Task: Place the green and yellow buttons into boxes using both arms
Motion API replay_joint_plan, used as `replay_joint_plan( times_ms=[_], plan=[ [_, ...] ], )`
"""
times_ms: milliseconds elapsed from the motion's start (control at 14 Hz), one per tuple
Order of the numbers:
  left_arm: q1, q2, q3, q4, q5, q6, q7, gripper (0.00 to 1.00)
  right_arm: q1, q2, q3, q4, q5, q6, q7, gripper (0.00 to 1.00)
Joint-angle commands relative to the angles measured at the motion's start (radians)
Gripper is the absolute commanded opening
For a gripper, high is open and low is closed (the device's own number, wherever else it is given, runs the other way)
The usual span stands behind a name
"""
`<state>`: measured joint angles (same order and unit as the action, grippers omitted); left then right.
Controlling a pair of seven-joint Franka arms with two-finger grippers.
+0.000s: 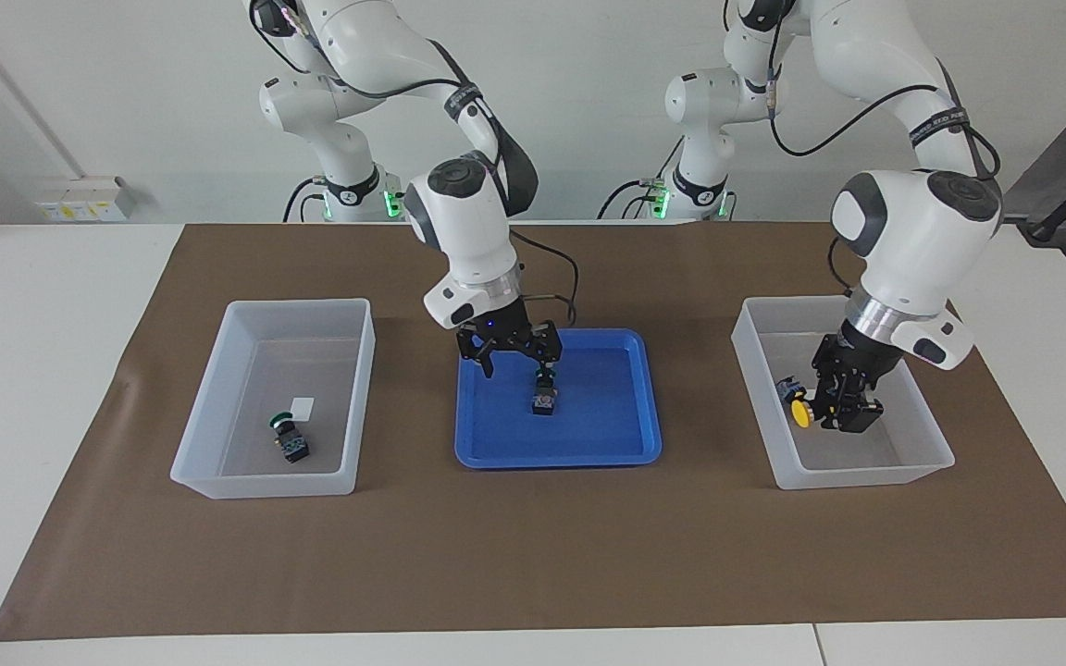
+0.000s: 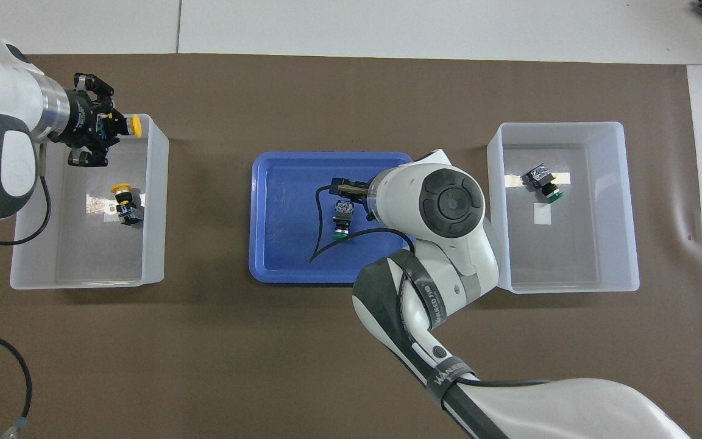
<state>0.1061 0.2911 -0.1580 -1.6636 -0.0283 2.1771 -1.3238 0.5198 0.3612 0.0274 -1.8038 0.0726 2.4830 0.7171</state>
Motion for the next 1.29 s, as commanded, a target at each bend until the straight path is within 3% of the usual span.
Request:
replay_joint_plan(
  times_ms=[0, 357, 429, 500, 571, 643, 929, 1214],
  plan=[
    [0.075, -0.026, -0.009, -0.004, -0.042, -0.068, 0.274, 0.00, 0.034, 0.100, -0.001, 0.040, -0.010, 0.088, -0.002, 1.00],
    [0.161, -0.076, -0.002, -0.100, -0.042, -0.100, 0.829, 0.00, 0.061, 0.130, -0.001, -0.003, -0.099, 0.106, -0.050, 0.98],
    [0.171, -0.095, -0.002, -0.148, -0.039, -0.085, 0.950, 0.00, 0.062, 0.131, -0.001, -0.011, -0.102, 0.103, -0.067, 0.75],
    [0.173, -0.119, 0.003, -0.206, -0.038, -0.050, 1.068, 0.00, 0.062, 0.131, -0.001, -0.011, -0.102, 0.099, -0.073, 0.40],
    [0.173, -0.142, 0.005, -0.272, -0.030, -0.007, 1.154, 0.00, 0.062, 0.131, -0.001, -0.017, -0.102, 0.097, -0.071, 0.15],
    [0.175, -0.164, 0.005, -0.331, -0.030, 0.035, 1.231, 0.00, 0.062, 0.131, -0.001, -0.025, -0.102, 0.099, -0.068, 0.00],
    [0.194, -0.188, 0.005, -0.444, -0.027, 0.069, 1.449, 0.00, 0.039, 0.104, -0.012, 0.023, -0.103, 0.024, -0.077, 0.00],
    [0.210, -0.173, 0.005, -0.560, -0.021, 0.208, 1.562, 0.02, -0.104, -0.068, -0.012, 0.038, -0.103, -0.186, -0.325, 0.00]
  ],
)
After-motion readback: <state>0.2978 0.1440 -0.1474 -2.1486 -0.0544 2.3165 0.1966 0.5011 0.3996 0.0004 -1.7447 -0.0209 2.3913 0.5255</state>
